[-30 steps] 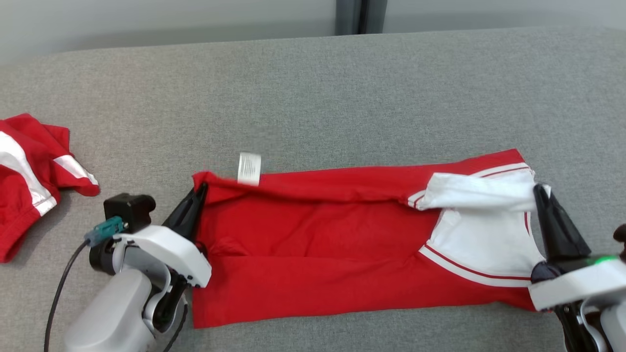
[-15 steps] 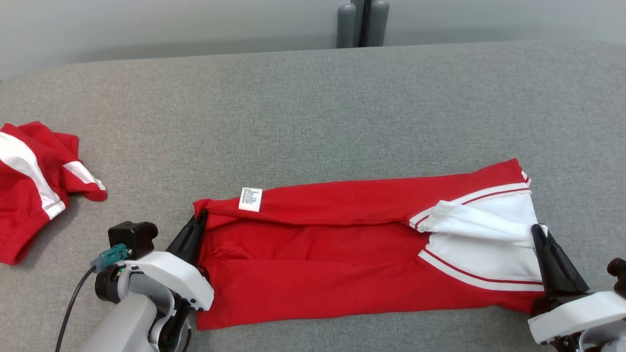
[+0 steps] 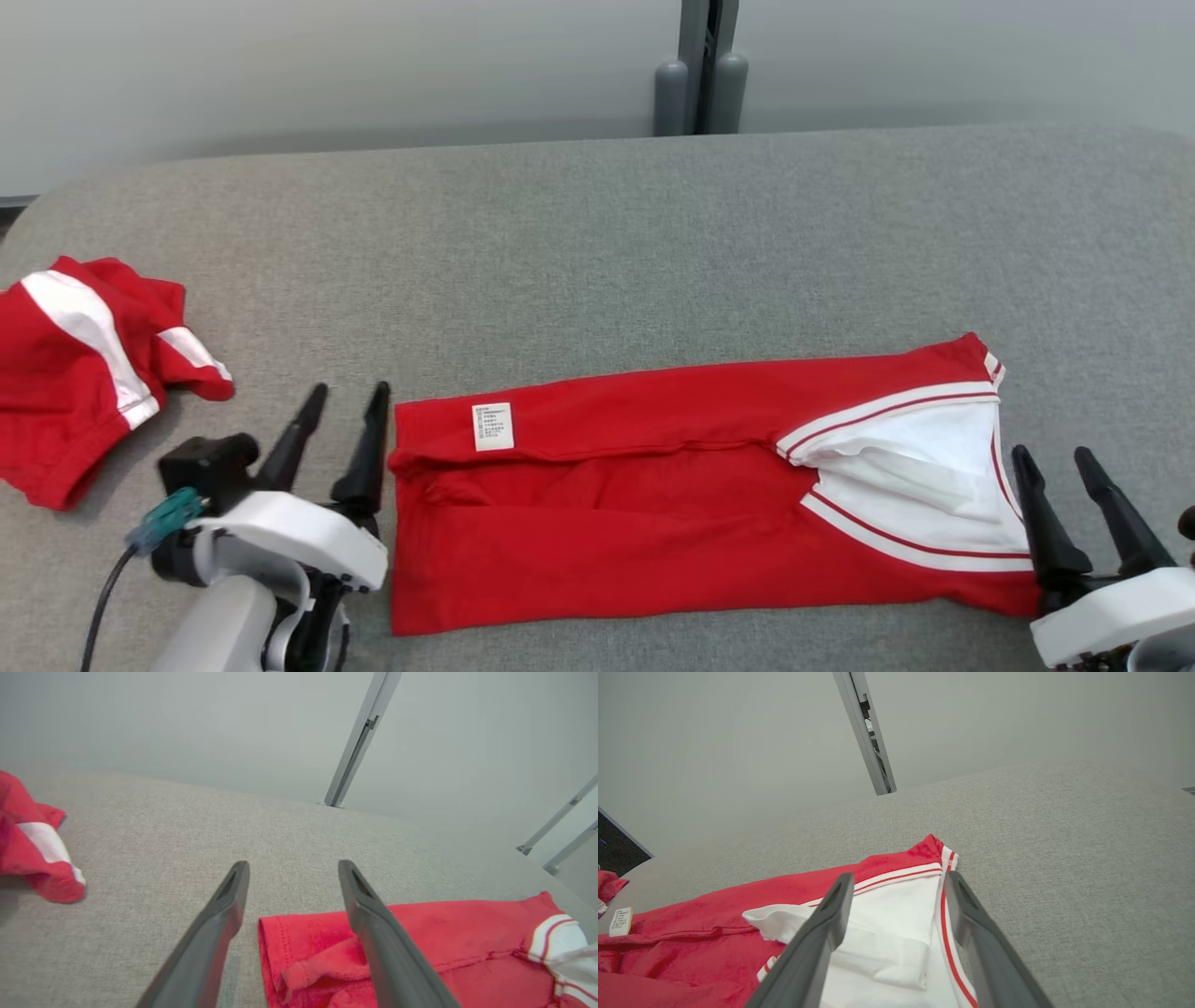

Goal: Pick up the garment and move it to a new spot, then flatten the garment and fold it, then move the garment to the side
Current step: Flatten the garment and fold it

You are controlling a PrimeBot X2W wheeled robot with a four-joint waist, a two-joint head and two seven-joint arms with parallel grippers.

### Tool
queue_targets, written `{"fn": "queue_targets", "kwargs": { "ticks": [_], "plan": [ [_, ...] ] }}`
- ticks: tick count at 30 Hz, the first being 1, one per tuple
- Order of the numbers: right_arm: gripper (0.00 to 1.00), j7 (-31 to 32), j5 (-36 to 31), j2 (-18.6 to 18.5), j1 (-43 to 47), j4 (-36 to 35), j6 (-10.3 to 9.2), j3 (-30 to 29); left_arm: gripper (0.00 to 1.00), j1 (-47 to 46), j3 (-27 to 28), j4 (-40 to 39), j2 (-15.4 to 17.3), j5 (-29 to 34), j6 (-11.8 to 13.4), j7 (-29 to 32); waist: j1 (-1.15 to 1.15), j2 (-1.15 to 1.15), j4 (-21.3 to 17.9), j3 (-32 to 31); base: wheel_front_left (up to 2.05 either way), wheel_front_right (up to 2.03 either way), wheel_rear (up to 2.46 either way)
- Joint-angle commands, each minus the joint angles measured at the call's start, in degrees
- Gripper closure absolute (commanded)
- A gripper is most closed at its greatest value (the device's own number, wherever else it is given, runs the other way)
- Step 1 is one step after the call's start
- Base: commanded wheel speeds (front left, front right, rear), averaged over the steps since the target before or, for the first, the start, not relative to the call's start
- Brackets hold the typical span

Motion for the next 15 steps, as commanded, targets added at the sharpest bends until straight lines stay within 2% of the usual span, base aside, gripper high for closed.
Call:
{"fn": "queue_targets", "kwargs": {
  "ticks": [1,5,6,11,15],
  "plan": [
    [0.00,0.62,-0.57,-1.01,0.09,0.68,0.02,-0.66,0.00,2.68,4.15,-3.70,-0.37,2.63,0.97,-0.22,0.00,0.00,0.59,-0.80,0.00,0.00,0.00],
    [0.00,2.75,-2.21,-1.91,-2.00,2.96,0.02,-1.75,0.00,7.68,13.43,-10.86,-2.38,8.58,1.93,-0.24,0.00,0.00,1.30,-1.69,0.00,0.00,0.00],
    [0.00,2.75,-2.21,-1.91,-2.00,2.96,0.02,-1.75,0.00,7.68,13.43,-10.86,-2.38,8.58,1.93,-0.24,0.00,0.00,1.30,-1.69,0.00,0.00,0.00],
    [0.00,6.04,-3.91,-2.45,-4.81,7.82,0.02,-2.42,0.00,13.19,21.79,-16.48,-5.62,15.64,1.55,-0.24,0.00,0.00,2.41,-2.62,0.00,0.00,0.00],
    [0.00,8.12,-5.01,-2.78,-7.08,11.92,0.02,-1.91,0.00,16.18,26.18,-18.42,-7.73,20.17,0.78,-0.25,0.00,0.00,3.52,-2.98,0.00,0.00,0.00]
  ]
}}
